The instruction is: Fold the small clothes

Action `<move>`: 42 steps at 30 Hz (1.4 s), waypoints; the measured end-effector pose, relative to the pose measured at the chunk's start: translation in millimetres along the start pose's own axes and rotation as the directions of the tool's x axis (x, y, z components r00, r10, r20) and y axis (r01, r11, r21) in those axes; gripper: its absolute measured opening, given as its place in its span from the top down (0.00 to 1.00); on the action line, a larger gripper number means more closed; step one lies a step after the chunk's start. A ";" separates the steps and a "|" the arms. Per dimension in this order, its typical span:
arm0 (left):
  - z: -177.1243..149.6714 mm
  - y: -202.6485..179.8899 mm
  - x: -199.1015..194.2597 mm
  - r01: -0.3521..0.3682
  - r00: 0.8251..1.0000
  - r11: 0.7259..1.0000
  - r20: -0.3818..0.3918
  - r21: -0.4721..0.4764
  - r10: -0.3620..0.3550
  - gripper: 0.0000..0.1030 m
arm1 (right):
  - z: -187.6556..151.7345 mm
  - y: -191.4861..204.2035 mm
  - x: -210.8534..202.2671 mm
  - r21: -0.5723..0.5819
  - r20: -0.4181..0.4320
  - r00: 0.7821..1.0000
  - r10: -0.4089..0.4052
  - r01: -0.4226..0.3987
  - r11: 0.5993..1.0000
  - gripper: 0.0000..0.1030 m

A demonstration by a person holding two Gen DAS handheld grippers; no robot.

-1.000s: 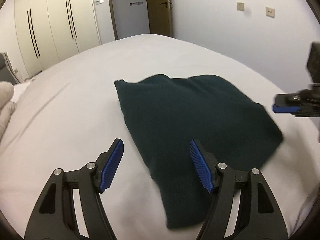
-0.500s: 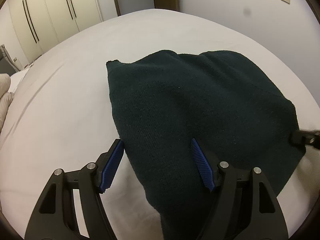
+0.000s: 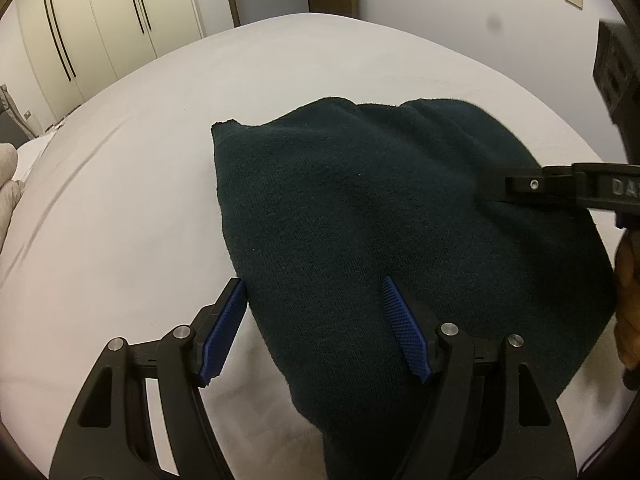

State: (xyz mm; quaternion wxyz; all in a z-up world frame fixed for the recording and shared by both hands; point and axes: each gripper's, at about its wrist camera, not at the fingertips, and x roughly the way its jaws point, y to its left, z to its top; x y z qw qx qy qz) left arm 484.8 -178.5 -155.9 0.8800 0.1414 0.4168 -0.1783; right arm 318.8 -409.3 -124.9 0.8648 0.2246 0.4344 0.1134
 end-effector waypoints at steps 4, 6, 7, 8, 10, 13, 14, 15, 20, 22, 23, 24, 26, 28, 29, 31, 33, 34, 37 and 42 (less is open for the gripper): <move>-0.2 14.8 -8.0 0.070 0.998 0.995 0.010 -0.070 -0.070 0.26 | -1.6 -26.2 -13.7 0.074 0.056 0.998 -0.017 0.013 0.997 0.89; -0.9 30.7 -14.7 0.140 0.990 0.979 0.019 -0.146 -0.139 0.27 | -5.6 -41.8 -28.8 0.126 0.089 0.995 -0.035 0.024 0.992 0.87; -0.2 39.6 -20.5 0.159 0.987 0.971 0.036 -0.180 -0.155 0.27 | -7.9 -47.7 -36.6 0.151 0.100 0.993 -0.062 0.047 0.987 0.71; 1.0 47.9 -29.4 0.150 0.988 0.968 0.067 -0.200 -0.139 0.27 | -11.1 -52.4 -47.3 0.171 0.113 0.989 -0.098 0.078 0.982 0.51; 3.6 60.8 -41.7 0.121 0.989 0.969 0.114 -0.217 -0.098 0.26 | -17.9 -58.4 -67.4 0.195 0.155 0.981 -0.117 0.085 0.977 0.45; 4.1 81.4 -35.9 0.152 0.987 0.944 0.089 -0.294 -0.131 0.20 | -25.0 -61.3 -82.2 0.204 0.145 0.988 -0.062 0.031 0.978 0.42; 3.9 87.7 -25.3 0.173 0.985 0.931 0.066 -0.322 -0.161 0.20 | -26.0 -60.5 -82.0 0.203 0.129 0.990 -0.055 0.027 0.979 0.40; 2.7 91.1 -17.1 0.194 0.981 0.920 0.053 -0.341 -0.187 0.20 | -26.4 -59.4 -80.7 0.199 0.119 0.992 -0.053 0.028 0.980 0.40; -4.7 97.6 4.2 0.310 0.946 0.842 0.056 -0.441 -0.319 0.17 | -26.8 -58.1 -48.2 0.212 0.018 1.000 -0.002 -0.002 0.977 0.33; -2.7 99.0 9.9 0.310 0.945 0.842 0.047 -0.442 -0.324 0.12 | -28.5 -58.0 -35.0 0.200 -0.027 1.000 -0.001 0.006 0.980 0.33; -2.6 101.2 12.1 0.307 0.946 0.841 0.046 -0.445 -0.322 0.09 | -28.5 -57.1 -31.9 0.187 -0.031 1.000 -0.004 0.009 0.982 0.33; -3.8 103.7 13.6 0.309 0.945 0.836 0.048 -0.453 -0.323 0.08 | -27.0 -57.3 -30.2 0.186 -0.024 1.000 0.007 -0.003 0.983 0.33; -7.1 111.9 17.0 0.313 0.942 0.807 0.058 -0.501 -0.330 0.08 | -24.6 -60.9 -27.9 0.213 -0.024 0.999 0.040 -0.034 0.976 0.34; -8.1 111.9 22.6 0.320 0.938 0.792 0.056 -0.519 -0.343 0.07 | -22.4 -61.6 -22.7 0.218 -0.034 0.997 0.065 -0.056 0.974 0.40; -7.3 109.5 25.6 0.319 0.937 0.796 0.047 -0.514 -0.345 0.07 | -21.3 -60.0 -19.0 0.213 -0.045 0.996 0.071 -0.060 0.975 0.42; -4.2 103.0 33.9 0.316 0.936 0.809 0.024 -0.496 -0.350 0.06 | -19.5 -57.8 -10.8 0.207 -0.065 0.994 0.085 -0.070 0.976 0.43; -0.2 99.8 42.6 0.321 0.931 0.807 0.008 -0.495 -0.365 0.05 | -17.7 -57.5 -6.7 0.213 -0.068 0.993 0.096 -0.080 0.974 0.49; 0.2 97.7 43.6 0.327 0.927 0.804 0.003 -0.496 -0.375 0.06 | -16.4 -57.7 -3.0 0.222 -0.070 0.992 0.103 -0.085 0.971 0.54; 6.1 93.9 47.8 0.338 0.919 0.804 -0.013 -0.489 -0.395 0.12 | -16.5 -60.2 4.0 0.240 -0.073 0.988 0.139 -0.118 0.964 0.64; 14.1 75.9 47.2 0.384 0.895 0.792 -0.019 -0.475 -0.446 0.52 | -23.5 -64.1 6.7 0.241 -0.040 0.987 0.154 -0.140 0.960 0.71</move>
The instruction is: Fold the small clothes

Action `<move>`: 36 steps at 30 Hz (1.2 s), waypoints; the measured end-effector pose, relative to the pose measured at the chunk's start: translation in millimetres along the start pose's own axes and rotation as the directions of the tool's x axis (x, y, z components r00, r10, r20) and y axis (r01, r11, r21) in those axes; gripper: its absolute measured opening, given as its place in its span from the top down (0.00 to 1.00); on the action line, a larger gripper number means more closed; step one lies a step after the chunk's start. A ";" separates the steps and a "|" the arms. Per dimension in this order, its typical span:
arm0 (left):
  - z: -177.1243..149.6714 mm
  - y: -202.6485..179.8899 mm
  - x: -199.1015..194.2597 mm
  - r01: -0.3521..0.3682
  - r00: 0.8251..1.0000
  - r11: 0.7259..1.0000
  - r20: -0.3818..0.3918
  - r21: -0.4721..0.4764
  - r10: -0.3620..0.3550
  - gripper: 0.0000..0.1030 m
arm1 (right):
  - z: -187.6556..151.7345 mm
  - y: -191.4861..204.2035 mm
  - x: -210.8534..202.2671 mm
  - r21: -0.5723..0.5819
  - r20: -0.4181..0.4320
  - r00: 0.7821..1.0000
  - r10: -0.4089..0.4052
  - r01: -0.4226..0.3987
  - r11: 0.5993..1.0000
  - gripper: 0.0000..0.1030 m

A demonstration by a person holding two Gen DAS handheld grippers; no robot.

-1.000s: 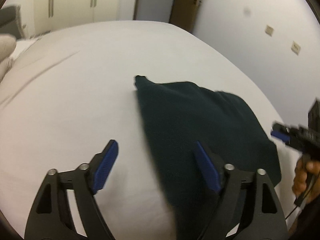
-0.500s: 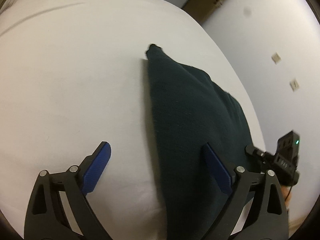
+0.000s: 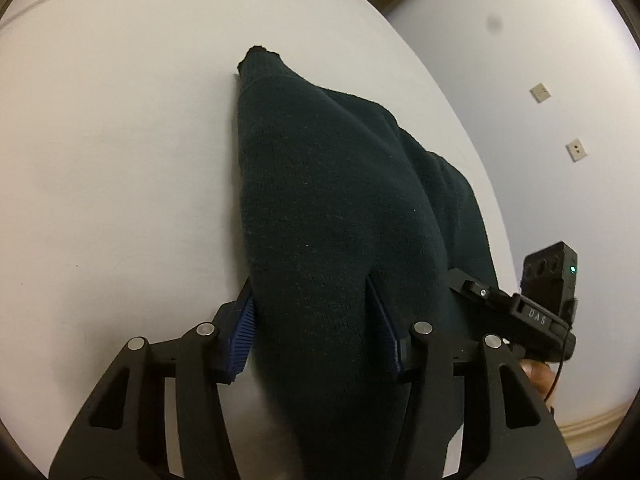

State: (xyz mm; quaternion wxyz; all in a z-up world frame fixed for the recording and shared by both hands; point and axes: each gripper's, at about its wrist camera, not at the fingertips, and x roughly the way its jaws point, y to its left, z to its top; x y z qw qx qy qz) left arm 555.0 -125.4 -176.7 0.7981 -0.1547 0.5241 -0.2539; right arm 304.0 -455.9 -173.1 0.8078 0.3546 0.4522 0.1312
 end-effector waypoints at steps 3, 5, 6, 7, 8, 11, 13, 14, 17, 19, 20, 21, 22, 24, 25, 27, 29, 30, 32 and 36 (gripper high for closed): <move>-1.4 -1.4 1.3 0.007 1.000 1.000 0.005 0.003 -0.007 0.54 | -2.6 -4.5 -0.2 0.001 0.017 1.000 0.025 -0.025 1.000 0.73; -1.2 -0.9 3.1 0.023 1.000 1.000 0.004 -0.002 -0.023 0.56 | -4.6 -5.9 -0.3 -0.004 0.027 0.999 0.035 -0.035 0.999 0.74; -1.5 -0.7 2.6 0.028 1.000 1.000 0.006 -0.002 -0.028 0.58 | -5.7 -6.6 -1.1 -0.007 0.031 0.999 0.035 -0.034 0.999 0.74; -1.8 -1.4 3.1 0.035 0.999 0.999 0.008 -0.004 -0.035 0.59 | -6.8 -6.2 -1.6 -0.012 0.038 0.999 0.033 -0.033 0.999 0.74; -2.4 -1.9 1.9 0.044 0.999 0.999 0.010 -0.006 -0.043 0.62 | -7.6 -6.4 -2.0 -0.014 0.041 0.999 0.033 -0.033 0.999 0.74; -5.4 -2.1 -5.5 0.073 0.997 0.997 0.021 -0.019 -0.072 0.66 | -5.0 -0.3 -0.6 -0.023 0.049 0.999 0.015 -0.014 1.000 0.74; -8.3 -3.9 -13.5 0.080 0.996 0.997 0.031 -0.018 -0.080 0.67 | -4.4 6.7 -2.3 -0.031 0.051 0.999 -0.021 0.022 0.999 0.75; -12.8 -0.5 -23.9 0.080 0.996 0.997 0.037 -0.015 -0.080 0.67 | -4.4 13.2 -4.4 -0.036 0.055 0.998 -0.042 0.044 0.998 0.75; -23.4 -4.9 -50.1 0.064 0.996 0.998 0.058 0.014 -0.065 0.68 | -7.4 36.2 -14.9 -0.066 0.075 0.993 -0.086 0.091 0.994 0.76; -32.7 -11.3 -74.3 0.057 0.995 0.997 0.079 0.043 -0.060 0.68 | -11.4 55.4 -24.9 -0.093 0.082 0.994 -0.079 0.086 0.992 0.76; -36.6 -12.8 -84.8 0.053 0.994 0.997 0.090 0.050 -0.057 0.68 | -13.7 65.0 -29.3 -0.111 0.080 0.994 -0.077 0.086 0.990 0.77; -41.6 -13.3 -99.1 0.052 0.993 0.997 0.104 0.051 -0.057 0.68 | -17.9 76.2 -34.5 -0.131 0.078 0.994 -0.075 0.085 0.988 0.77; -45.4 -12.8 -110.1 0.055 0.992 0.997 0.112 0.050 -0.061 0.68 | -24.5 91.1 -41.7 -0.153 0.079 0.994 -0.068 0.080 0.985 0.77; -56.5 -9.3 -138.5 0.067 0.989 0.996 0.130 0.053 -0.074 0.68 | -37.1 111.2 -52.1 -0.168 0.081 0.996 -0.047 0.060 0.984 0.77; -64.0 -7.1 -153.6 0.068 0.988 0.996 0.138 0.060 -0.075 0.67 | -45.2 120.7 -57.6 -0.173 0.082 0.996 -0.035 0.049 0.984 0.77; -85.1 -1.7 -183.8 0.050 0.987 0.995 0.148 0.087 -0.063 0.67 | -66.8 141.2 -66.9 -0.196 0.080 0.997 -0.013 0.028 0.980 0.77; -109.6 7.4 -209.4 0.028 0.987 0.994 0.152 0.106 -0.044 0.67 | -93.6 161.1 -70.3 -0.223 0.065 0.998 -0.007 0.021 0.975 0.77; -118.6 12.4 -218.6 0.022 0.988 0.994 0.153 0.103 -0.037 0.67 | -109.8 170.2 -70.9 -0.234 0.056 0.998 0.000 0.013 0.972 0.77; -145.0 27.4 -243.0 0.001 0.986 0.996 0.168 0.093 -0.017 0.67 | -139.7 181.2 -68.7 -0.235 0.029 0.999 0.031 -0.024 0.972 0.77; -195.9 62.8 -273.3 -0.034 0.983 0.997 0.185 0.069 0.021 0.66 | -189.4 194.0 -47.8 -0.239 -0.027 0.998 0.052 -0.057 0.969 0.77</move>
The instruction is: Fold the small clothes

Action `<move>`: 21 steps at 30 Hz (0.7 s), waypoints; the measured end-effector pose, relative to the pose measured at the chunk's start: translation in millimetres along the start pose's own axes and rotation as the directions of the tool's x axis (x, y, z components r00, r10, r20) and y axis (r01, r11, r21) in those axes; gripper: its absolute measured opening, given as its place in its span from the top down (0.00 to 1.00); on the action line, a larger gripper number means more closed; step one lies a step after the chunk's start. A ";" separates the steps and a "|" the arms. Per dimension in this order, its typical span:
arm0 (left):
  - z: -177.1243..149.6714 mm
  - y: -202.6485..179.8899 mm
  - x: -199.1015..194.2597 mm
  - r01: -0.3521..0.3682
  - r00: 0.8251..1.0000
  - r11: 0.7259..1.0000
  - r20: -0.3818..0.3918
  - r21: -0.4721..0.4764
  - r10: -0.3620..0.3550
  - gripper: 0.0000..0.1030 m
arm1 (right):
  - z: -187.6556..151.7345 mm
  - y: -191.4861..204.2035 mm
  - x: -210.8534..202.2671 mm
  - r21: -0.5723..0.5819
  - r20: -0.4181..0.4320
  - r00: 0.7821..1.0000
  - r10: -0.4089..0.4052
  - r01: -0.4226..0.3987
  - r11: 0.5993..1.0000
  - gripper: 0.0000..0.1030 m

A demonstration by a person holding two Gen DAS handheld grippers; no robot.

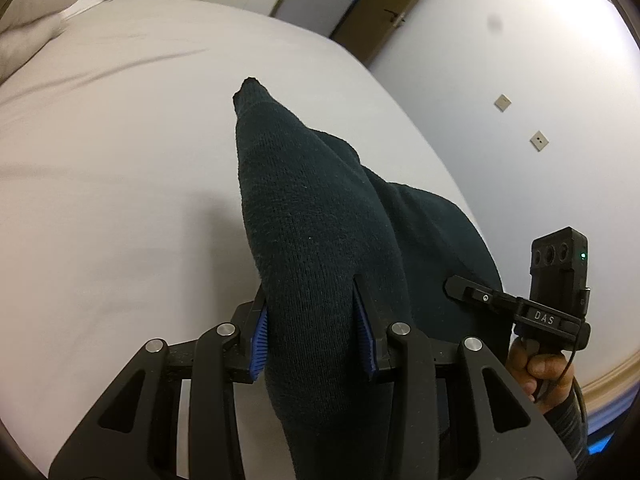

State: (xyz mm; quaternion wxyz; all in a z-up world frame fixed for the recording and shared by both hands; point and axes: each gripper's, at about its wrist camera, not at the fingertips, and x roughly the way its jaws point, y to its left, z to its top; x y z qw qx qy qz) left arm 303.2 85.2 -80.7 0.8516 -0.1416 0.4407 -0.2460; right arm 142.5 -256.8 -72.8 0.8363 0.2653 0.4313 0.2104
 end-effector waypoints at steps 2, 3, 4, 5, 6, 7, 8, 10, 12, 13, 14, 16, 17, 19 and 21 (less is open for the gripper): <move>-20.2 21.7 -3.6 -0.011 1.000 0.999 0.002 -0.032 0.011 0.66 | -16.4 6.2 14.9 -0.011 -0.011 1.000 0.003 -0.003 1.000 0.77; -27.8 32.4 -1.8 -0.013 1.000 0.999 0.002 -0.050 0.013 0.66 | -19.4 6.4 24.4 0.002 -0.016 1.000 0.011 -0.011 1.000 0.77; -36.9 43.9 4.6 -0.029 1.000 0.998 -0.005 -0.062 0.028 0.66 | -25.3 3.3 35.8 0.014 -0.017 1.000 0.014 -0.014 1.000 0.76; -42.5 52.4 11.2 -0.042 0.999 0.996 -0.018 -0.079 0.041 0.66 | -30.5 -2.0 45.9 0.021 -0.023 1.000 0.012 -0.012 1.000 0.76; -51.0 62.1 21.0 -0.054 0.998 0.993 -0.043 -0.105 0.050 0.65 | -35.3 -6.7 53.6 0.043 -0.036 0.999 0.010 -0.009 0.999 0.76; -58.7 67.9 27.3 -0.057 0.998 0.992 -0.042 -0.115 0.052 0.64 | -42.8 -21.1 68.9 0.099 -0.066 0.998 -0.007 0.014 0.995 0.75; -63.1 72.1 28.3 -0.043 0.999 0.992 -0.024 -0.123 0.041 0.62 | -52.3 -32.6 75.1 0.139 -0.072 0.997 -0.027 0.037 0.990 0.74; -68.7 78.0 27.4 -0.020 1.000 0.988 -0.008 -0.155 0.019 0.60 | -62.9 -49.1 74.0 0.194 -0.014 0.999 0.044 -0.041 0.980 0.74; -71.4 77.3 26.1 -0.039 0.999 0.988 -0.001 -0.152 0.039 0.53 | -66.1 -51.7 69.0 0.197 0.014 0.998 0.058 -0.060 0.979 0.73; -73.4 75.4 26.2 -0.068 0.998 0.988 0.006 -0.138 0.069 0.49 | -65.8 -48.9 68.3 0.182 0.012 0.999 0.042 -0.044 0.982 0.72; -72.4 75.5 28.0 -0.082 0.996 0.987 0.013 -0.135 0.085 0.42 | -65.6 -44.6 70.8 0.177 0.009 0.999 0.033 -0.034 0.984 0.69; -77.1 80.5 23.7 -0.066 0.997 0.984 0.032 -0.165 0.072 0.39 | -65.5 -41.9 69.3 0.185 0.005 1.000 0.022 -0.022 0.983 0.64; -79.6 81.9 21.0 -0.062 0.997 0.982 0.038 -0.177 0.070 0.39 | -65.5 -41.1 65.3 0.193 0.004 1.000 0.013 -0.013 0.981 0.59; -84.9 76.3 4.2 -0.105 0.991 0.981 0.069 -0.165 0.117 0.39 | -66.8 -39.0 52.0 0.193 0.019 1.000 -0.019 0.015 0.981 0.49; -89.1 62.9 -17.7 -0.184 0.971 0.976 0.132 -0.118 0.199 0.40 | -74.7 -36.9 33.8 0.200 0.066 0.995 -0.072 0.058 0.978 0.42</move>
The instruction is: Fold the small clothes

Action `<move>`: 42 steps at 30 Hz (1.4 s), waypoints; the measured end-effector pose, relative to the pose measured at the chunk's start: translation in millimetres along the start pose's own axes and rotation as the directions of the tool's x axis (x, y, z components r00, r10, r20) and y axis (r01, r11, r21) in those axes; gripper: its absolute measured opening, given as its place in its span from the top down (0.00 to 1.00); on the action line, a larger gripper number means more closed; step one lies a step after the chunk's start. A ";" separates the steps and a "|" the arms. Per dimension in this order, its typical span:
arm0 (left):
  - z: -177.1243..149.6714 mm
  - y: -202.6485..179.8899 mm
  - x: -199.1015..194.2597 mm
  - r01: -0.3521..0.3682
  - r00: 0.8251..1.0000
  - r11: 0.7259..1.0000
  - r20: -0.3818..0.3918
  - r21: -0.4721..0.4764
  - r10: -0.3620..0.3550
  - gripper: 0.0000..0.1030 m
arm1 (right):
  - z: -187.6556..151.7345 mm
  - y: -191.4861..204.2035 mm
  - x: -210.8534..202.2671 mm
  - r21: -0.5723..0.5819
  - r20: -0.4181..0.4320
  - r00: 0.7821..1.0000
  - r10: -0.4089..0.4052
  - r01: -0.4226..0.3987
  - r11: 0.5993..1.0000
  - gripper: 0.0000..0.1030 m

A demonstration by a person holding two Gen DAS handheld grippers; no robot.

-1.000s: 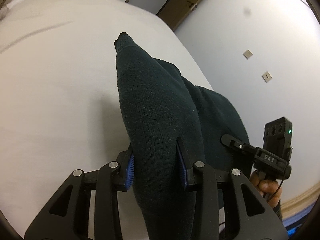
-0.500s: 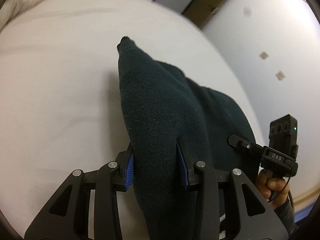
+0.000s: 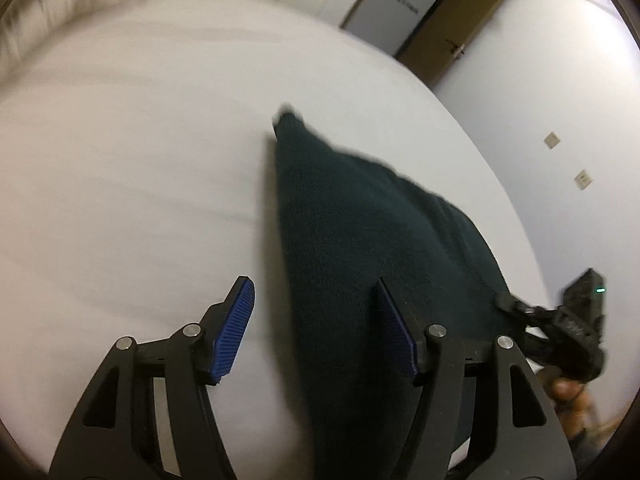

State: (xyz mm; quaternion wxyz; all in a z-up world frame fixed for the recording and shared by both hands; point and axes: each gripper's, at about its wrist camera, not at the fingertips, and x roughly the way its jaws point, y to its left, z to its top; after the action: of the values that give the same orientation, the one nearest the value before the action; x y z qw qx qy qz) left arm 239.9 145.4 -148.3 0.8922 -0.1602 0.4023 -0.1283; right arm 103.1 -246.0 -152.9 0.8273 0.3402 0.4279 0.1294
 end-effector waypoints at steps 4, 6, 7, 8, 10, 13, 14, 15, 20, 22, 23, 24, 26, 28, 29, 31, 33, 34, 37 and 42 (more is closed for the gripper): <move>-9.8 -29.1 -38.1 -0.086 0.988 0.989 0.138 0.122 0.069 0.40 | -5.7 -4.4 -44.9 0.044 0.130 0.991 -0.023 0.018 0.999 0.43; -16.8 -45.6 -37.2 -0.113 0.985 0.978 0.151 0.174 0.087 0.40 | -7.1 7.8 -54.9 0.008 0.157 0.988 -0.007 0.006 1.000 0.43; -19.5 -54.4 -31.2 -0.126 0.985 0.973 0.137 0.193 0.101 0.40 | -7.3 17.3 -55.9 -0.018 0.157 0.988 0.001 0.001 1.000 0.43; -7.2 -54.5 -23.3 -0.133 0.988 0.972 0.103 0.194 0.115 0.40 | -8.5 28.2 -55.7 -0.049 0.151 0.988 0.005 0.002 0.999 0.43; -8.9 -61.2 -23.2 -0.119 0.992 0.977 0.053 0.174 0.111 0.40 | -12.2 50.6 -54.4 -0.103 0.141 0.990 -0.017 0.031 0.994 0.42; -0.2 -78.2 -42.1 -0.178 0.983 0.963 0.086 0.202 0.164 0.39 | -21.5 85.1 -58.4 -0.199 0.130 0.983 -0.132 0.156 0.967 0.25; -2.3 -86.2 -48.2 -0.206 0.977 0.955 0.100 0.213 0.189 0.37 | -24.8 99.1 -63.6 -0.233 0.140 0.975 -0.172 0.202 0.951 0.20; -2.0 -93.1 -57.2 -0.231 0.971 0.948 0.119 0.220 0.209 0.34 | -26.3 107.6 -66.9 -0.250 0.150 0.971 -0.186 0.219 0.943 0.18; 7.7 -127.3 -102.7 -0.364 0.920 0.902 0.242 0.234 0.308 0.09 | -30.8 156.4 -97.8 -0.350 0.216 0.932 -0.291 0.352 0.868 0.03; 12.5 -139.5 -129.3 -0.409 0.890 0.886 0.312 0.219 0.334 0.05 | -33.0 171.8 -110.4 -0.378 0.243 0.927 -0.285 0.361 0.853 0.00; 14.5 -142.5 -136.8 -0.420 0.879 0.883 0.336 0.209 0.339 0.05 | -33.3 178.8 -117.2 -0.389 0.259 0.924 -0.280 0.365 0.846 0.00; 16.5 -145.0 -145.1 -0.429 0.869 0.881 0.356 0.198 0.344 0.05 | -33.2 184.0 -122.3 -0.394 0.274 0.921 -0.275 0.369 0.842 0.00; 21.7 -149.3 -162.0 -0.449 0.849 0.879 0.382 0.160 0.365 0.05 | -33.0 192.1 -134.5 -0.393 0.304 0.912 -0.274 0.382 0.836 0.00; 27.8 -151.7 -171.7 -0.471 0.836 0.873 0.380 0.127 0.396 0.04 | -33.2 196.1 -143.5 -0.388 0.327 0.905 -0.274 0.392 0.834 0.00; 30.3 -152.7 -175.0 -0.481 0.832 0.869 0.375 0.116 0.410 0.04 | -33.2 199.1 -148.3 -0.387 0.346 0.894 -0.285 0.412 0.825 0.00; 32.0 -155.3 -179.9 -0.500 0.825 0.860 0.359 0.104 0.436 0.01 | -35.8 206.0 -157.4 -0.399 0.391 0.870 -0.299 0.453 0.797 0.00; 33.2 -157.2 -186.0 -0.464 0.846 0.879 0.350 0.113 0.402 0.01 | -39.0 211.9 -166.4 -0.423 0.423 0.860 -0.286 0.467 0.777 0.00; 32.9 -158.2 -192.6 -0.437 0.860 0.893 0.339 0.106 0.381 0.01 | -39.9 213.7 -170.2 -0.423 0.434 0.857 -0.279 0.467 0.777 0.00; 36.0 -157.0 -192.1 -0.371 0.906 0.922 0.263 0.111 0.332 0.01 | -40.1 216.6 -178.4 -0.411 0.458 0.849 -0.263 0.464 0.785 0.00; 32.1 -164.4 -182.1 -0.373 0.920 0.913 0.197 0.167 0.339 0.01 | -38.3 217.0 -179.0 -0.376 0.428 0.854 -0.295 0.466 0.801 0.00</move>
State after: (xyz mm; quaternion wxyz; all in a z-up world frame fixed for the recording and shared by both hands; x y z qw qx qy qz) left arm 130.7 65.8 58.9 0.9421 -0.0029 0.3352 0.0104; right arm -18.2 -159.6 88.9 0.9553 0.0537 0.2908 -0.0055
